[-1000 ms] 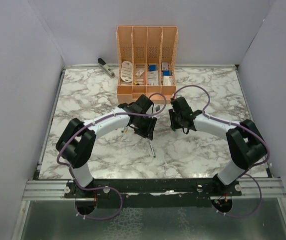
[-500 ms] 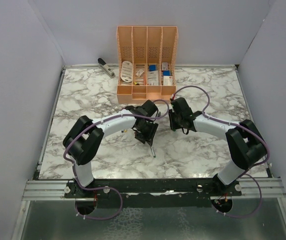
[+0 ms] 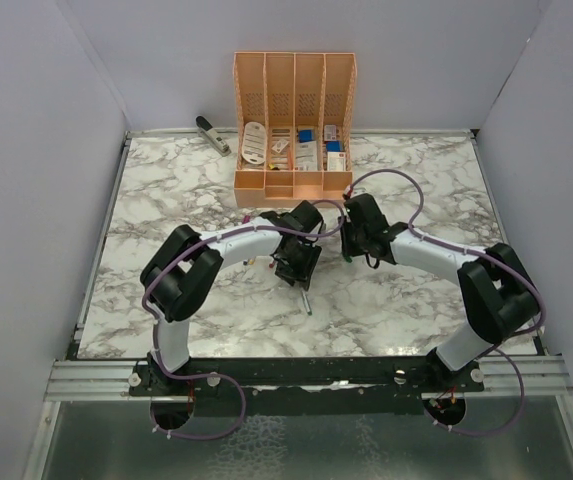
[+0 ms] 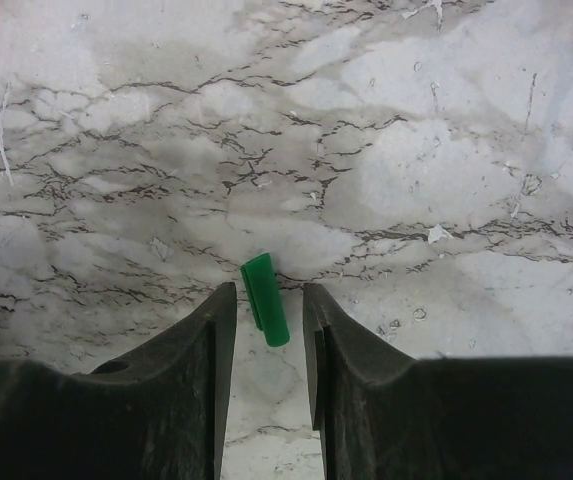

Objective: Insert the pens into the pen caps

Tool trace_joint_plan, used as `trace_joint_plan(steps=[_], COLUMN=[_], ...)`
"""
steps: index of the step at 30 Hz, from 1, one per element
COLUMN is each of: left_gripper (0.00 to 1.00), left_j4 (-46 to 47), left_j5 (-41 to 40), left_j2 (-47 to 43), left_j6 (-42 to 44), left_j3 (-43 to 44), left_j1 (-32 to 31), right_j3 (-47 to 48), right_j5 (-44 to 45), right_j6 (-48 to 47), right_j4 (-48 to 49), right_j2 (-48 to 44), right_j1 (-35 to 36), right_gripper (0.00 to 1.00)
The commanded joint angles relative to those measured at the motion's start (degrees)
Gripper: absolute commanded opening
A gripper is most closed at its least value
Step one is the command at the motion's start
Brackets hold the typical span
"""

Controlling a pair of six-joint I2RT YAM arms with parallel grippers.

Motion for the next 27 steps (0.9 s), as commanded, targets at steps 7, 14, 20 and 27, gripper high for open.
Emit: trace_joint_plan(steps=[7,14,20,27], left_gripper=[0.37,0.31,0.33,0.33], left_j4=[-0.43,-4.18,-8.36,-10.94], left_j5=[0.38,-4.32,-13.42,-17.79], left_j2=[2.99,5.8,9.64,9.29], left_j6=[1.15,5.43,9.99,9.88], left_j3=[-0.97,2.08,6.2,4.5], left_j1=[-0.74,-0.86,-1.4,-1.44], right_j3=[0.75,1.64,1.49,1.47], right_j5=[4.38,4.91,5.22,5.57], right_j6=[1.03,1.2,1.39,1.55], right_j4=[0.27,0.22,0.06,-0.04], right_j2=[-3.63,-4.12,-4.31,-4.4], right_j1=[-0.8,-0.98,-1.09,-1.09], right_gripper=[0.33,0.33,0.33,0.33])
